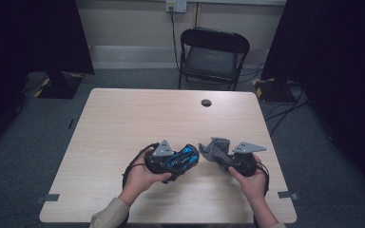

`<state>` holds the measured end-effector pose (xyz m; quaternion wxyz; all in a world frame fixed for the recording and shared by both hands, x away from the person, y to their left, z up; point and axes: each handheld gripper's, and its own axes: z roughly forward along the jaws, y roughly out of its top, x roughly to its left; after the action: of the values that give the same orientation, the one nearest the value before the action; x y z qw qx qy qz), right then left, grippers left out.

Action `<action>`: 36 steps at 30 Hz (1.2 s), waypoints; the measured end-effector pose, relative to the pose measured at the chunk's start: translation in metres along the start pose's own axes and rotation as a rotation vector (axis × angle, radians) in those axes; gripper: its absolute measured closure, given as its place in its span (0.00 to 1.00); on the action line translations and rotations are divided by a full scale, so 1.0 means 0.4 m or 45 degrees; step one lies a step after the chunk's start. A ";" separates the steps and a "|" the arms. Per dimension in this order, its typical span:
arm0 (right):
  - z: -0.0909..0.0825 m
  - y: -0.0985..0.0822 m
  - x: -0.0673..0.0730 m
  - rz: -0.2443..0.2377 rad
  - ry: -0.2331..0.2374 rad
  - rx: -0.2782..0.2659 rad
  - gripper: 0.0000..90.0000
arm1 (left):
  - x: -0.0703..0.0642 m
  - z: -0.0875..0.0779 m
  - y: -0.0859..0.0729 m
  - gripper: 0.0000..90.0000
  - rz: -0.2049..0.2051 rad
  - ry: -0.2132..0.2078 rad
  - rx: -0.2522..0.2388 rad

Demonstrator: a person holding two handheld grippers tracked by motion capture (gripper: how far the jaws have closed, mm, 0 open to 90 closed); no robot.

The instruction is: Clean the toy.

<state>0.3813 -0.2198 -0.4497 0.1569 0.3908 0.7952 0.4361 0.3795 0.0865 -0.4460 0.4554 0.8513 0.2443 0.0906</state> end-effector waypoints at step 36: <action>0.035 0.018 0.057 -0.092 0.189 0.058 0.81 | 0.017 0.018 -0.003 0.31 -0.012 0.045 0.001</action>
<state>0.3786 -0.1922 -0.4498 0.1043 0.3321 0.8279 0.4398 0.3879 0.0852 -0.4514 0.4510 0.8486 0.2566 0.1034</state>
